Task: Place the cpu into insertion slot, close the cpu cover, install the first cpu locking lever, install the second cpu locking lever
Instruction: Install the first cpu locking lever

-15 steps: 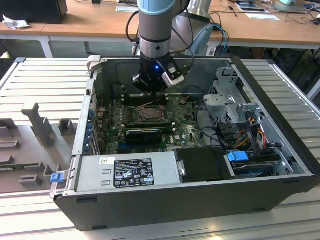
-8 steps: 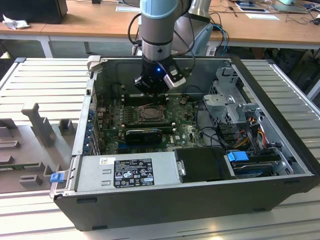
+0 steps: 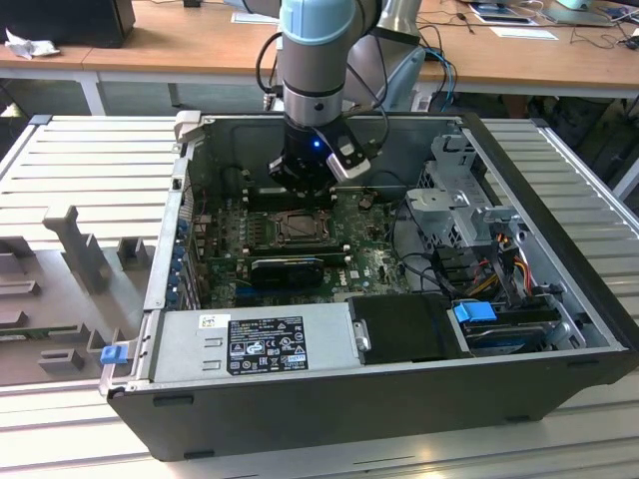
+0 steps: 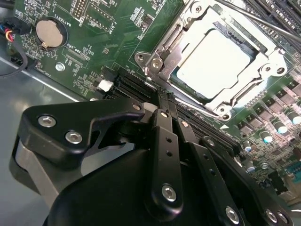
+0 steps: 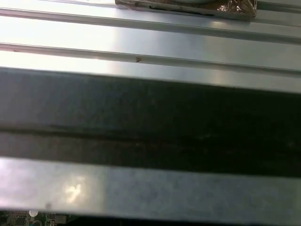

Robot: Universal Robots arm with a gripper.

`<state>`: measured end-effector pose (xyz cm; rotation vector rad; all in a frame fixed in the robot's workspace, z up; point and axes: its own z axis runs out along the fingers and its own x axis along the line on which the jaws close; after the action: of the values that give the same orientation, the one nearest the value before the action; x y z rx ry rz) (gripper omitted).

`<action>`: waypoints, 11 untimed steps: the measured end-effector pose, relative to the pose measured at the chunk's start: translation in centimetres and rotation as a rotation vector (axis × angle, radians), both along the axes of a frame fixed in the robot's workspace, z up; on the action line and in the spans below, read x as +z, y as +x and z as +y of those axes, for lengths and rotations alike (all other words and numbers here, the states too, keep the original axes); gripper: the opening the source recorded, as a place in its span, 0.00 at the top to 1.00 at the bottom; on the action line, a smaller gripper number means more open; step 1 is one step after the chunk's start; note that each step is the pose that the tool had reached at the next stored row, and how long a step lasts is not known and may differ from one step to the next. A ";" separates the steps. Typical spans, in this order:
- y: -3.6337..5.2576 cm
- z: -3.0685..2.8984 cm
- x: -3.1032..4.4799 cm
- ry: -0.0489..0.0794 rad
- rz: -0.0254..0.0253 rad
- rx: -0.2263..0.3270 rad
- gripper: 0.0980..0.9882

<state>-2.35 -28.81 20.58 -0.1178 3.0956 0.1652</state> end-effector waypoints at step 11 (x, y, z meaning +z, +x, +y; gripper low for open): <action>0.00 -0.02 -0.52 -0.019 0.0043 0.000 0.99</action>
<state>-2.35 -28.83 20.06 -0.1179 3.1021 0.1360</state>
